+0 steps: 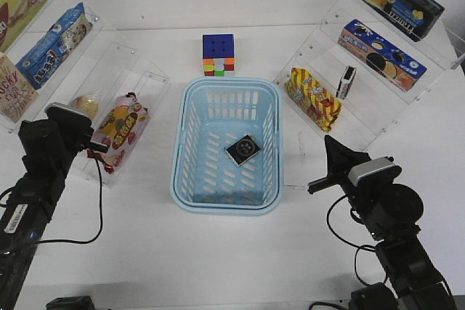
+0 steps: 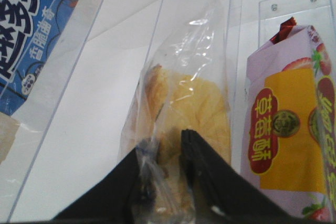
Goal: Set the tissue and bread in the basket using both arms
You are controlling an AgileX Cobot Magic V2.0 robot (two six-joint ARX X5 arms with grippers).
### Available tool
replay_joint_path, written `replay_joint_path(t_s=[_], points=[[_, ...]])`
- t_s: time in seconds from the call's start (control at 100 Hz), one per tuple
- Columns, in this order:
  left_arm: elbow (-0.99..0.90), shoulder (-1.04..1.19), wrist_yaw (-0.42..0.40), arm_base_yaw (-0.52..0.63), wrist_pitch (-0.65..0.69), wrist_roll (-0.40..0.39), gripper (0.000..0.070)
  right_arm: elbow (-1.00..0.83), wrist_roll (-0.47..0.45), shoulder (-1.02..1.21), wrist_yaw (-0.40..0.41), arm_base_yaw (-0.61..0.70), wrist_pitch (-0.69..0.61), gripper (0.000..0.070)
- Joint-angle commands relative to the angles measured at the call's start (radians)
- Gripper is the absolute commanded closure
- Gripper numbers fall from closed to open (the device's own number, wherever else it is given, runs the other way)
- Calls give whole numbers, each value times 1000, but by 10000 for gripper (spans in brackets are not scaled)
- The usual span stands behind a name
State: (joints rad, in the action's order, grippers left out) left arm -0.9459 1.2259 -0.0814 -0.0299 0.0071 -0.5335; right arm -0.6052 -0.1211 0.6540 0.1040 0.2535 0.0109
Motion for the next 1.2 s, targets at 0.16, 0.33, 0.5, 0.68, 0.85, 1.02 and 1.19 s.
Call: replay_joint_path(t_s=[0.16,0.33,0.5,0.68,0.85,1.02,1.19], points=[[-130,-108,166,123,-16,201,699,-10,-14,2,0,3,10,700],[-166,-142,553,243,-3,446,699,-10,-14,2,0,3,10,700],[-166,-99,623,420,-32,458,662,-10,-14,2,0,3,10,700],[-166,-61,618,494,-35,438,174,-10,-17,2,0,3,10,700],[-188,-109,410,462,-65,441,239,-10,-7,-10,-5,0,0,700],[-220,-210,130,392,-223,455,700,-9,17,-43,-81,-6,-97,700],[-206,-310,40,302,-446,529,700,13,43,-106,-95,-7,-118,700]])
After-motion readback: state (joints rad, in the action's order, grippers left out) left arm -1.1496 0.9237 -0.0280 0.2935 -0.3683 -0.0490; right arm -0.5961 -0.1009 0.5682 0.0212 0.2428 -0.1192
